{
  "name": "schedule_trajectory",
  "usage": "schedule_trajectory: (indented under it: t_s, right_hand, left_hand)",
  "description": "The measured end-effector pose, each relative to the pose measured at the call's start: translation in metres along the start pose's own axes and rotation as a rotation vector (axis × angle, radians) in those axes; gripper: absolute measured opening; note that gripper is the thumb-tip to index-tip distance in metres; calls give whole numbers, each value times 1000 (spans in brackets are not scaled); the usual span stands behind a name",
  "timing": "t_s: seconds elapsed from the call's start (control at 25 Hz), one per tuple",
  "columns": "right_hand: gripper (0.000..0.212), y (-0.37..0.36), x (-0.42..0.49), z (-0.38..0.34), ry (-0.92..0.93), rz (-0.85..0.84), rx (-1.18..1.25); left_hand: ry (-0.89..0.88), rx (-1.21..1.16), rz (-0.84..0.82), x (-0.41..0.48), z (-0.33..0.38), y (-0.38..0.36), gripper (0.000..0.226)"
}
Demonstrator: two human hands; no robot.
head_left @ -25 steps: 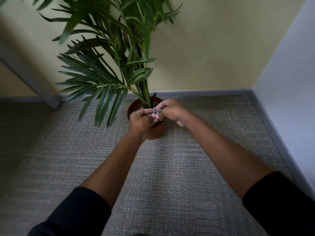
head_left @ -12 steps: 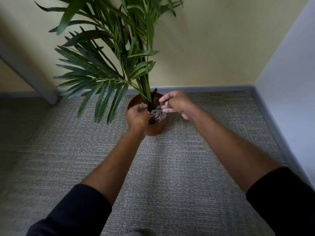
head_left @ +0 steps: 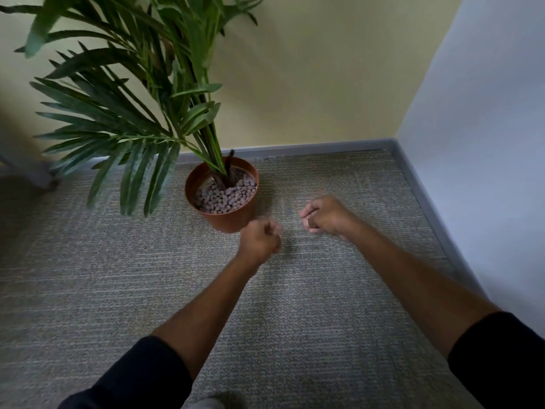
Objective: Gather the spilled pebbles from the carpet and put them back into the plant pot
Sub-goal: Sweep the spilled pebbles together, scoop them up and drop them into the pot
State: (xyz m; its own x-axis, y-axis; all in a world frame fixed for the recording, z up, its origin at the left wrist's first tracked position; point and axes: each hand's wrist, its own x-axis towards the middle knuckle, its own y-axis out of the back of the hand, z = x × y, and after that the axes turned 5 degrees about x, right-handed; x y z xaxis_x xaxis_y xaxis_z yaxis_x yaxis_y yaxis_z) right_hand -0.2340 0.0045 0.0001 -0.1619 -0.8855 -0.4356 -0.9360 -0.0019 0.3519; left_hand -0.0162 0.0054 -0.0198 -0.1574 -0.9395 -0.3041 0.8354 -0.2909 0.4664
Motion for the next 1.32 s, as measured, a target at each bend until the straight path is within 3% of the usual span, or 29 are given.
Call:
schedule_trajectory:
  t_s: [0.2,0.32,0.48,0.6,0.72,0.84,0.92,1.08,1.32]
  right_hand:
    - [24,-26,-24,52,28,-116,-340]
    - [27,-47,-41,67,120,-158,-512]
    - [15,-68,-49,70,257,-85,-617]
    - [16,-67,-46,61,153,-39,-419]
    - [16,-68,-43,31,-94,-66,222]
    - [19,-75,-31,-16,-85,-107,618]
    - [19,-82,-23,-54,-28,-108,698]
    - [25,-97,-10,-108,40,-42,624]
    - [31,-84,1,-95,-3,30,650]
  left_hand:
    - [24,221,-199,-13,-26,-30,17]
    - [45,210,-216,-14,-30,-36,17]
    - [101,107,-214,-15,-34,-36,15]
    - [168,-22,-173,-14,-36,-27,15]
    - [201,-121,-99,-10,-38,-12,14]
    - [240,-175,-41,-7,-41,1,17]
    - [250,-198,-29,-7,-43,7,19]
    - [253,-236,-34,-11,-42,13,19]
    - [261,-265,-20,-6,-40,14,22]
